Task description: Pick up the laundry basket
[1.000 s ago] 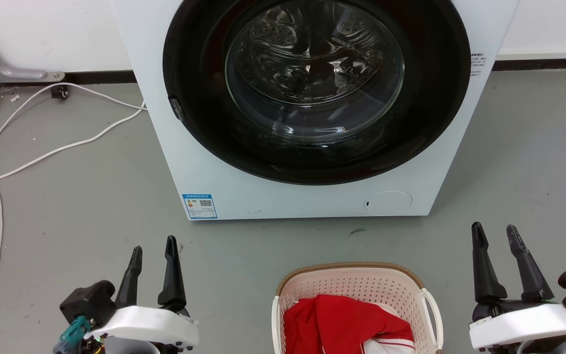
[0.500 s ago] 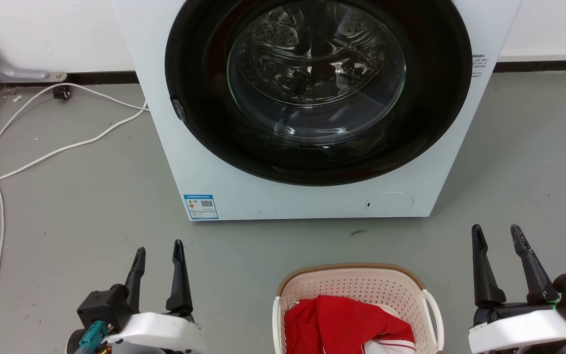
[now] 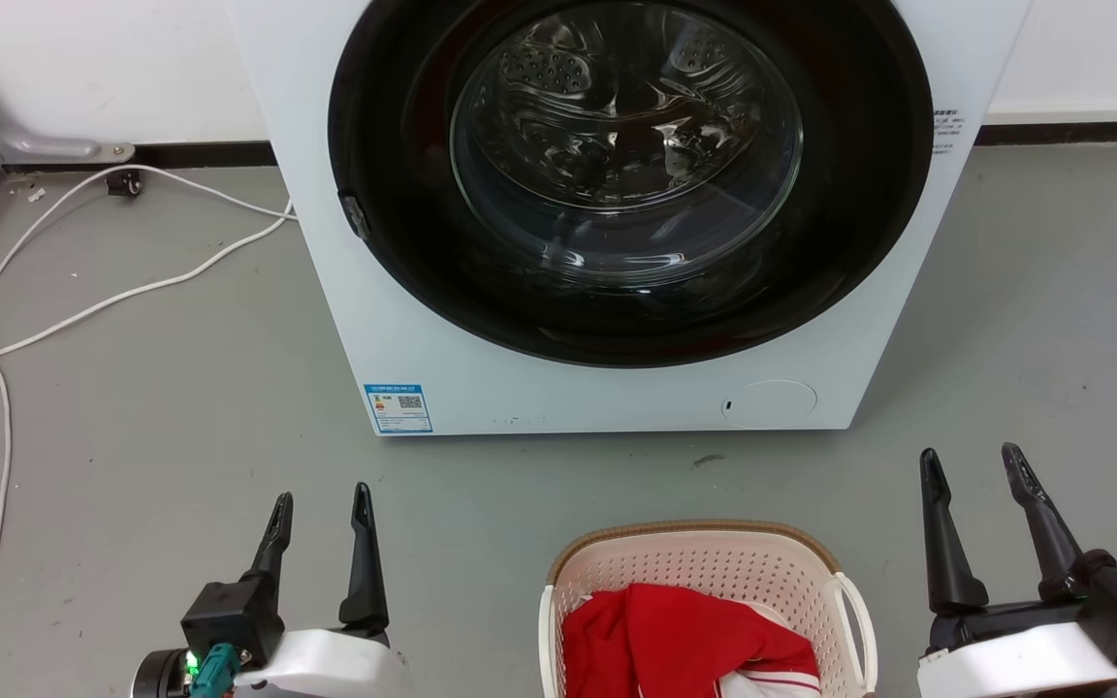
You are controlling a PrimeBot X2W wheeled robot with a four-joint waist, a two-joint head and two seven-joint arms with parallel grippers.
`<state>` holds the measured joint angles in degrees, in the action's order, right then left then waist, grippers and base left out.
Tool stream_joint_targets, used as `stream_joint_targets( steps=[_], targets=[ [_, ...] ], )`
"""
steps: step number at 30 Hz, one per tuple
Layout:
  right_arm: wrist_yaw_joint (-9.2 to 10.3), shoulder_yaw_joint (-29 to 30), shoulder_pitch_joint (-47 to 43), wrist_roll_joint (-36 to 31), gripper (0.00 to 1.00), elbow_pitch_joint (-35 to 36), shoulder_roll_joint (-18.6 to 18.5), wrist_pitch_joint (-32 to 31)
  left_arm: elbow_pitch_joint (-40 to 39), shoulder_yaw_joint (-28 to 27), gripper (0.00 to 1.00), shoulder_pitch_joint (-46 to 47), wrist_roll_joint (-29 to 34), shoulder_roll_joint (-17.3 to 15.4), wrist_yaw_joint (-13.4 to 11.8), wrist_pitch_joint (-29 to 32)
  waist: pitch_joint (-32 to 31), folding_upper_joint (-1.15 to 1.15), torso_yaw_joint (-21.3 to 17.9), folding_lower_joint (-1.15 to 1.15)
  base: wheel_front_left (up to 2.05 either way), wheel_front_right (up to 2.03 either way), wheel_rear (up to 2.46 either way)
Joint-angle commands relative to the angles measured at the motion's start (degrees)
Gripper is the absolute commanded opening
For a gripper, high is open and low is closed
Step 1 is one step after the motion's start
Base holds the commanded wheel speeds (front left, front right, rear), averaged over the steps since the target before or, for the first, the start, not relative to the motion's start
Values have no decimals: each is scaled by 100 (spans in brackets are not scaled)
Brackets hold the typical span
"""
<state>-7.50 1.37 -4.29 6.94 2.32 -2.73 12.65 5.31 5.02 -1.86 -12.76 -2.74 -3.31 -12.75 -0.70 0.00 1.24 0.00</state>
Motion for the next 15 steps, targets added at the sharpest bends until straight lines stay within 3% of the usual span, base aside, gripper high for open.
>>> stream_joint_targets(
  steps=[1,15],
  targets=[
    [2,-7,-63,-137,100,85,-23,60,-11,16,100,-26,136,-19,-27,-53,0,0,6,0,0,0,0],
    [2,15,-166,-471,100,99,-24,210,131,84,100,-118,660,-20,-70,-202,-26,0,16,0,0,0,0]
  ],
)
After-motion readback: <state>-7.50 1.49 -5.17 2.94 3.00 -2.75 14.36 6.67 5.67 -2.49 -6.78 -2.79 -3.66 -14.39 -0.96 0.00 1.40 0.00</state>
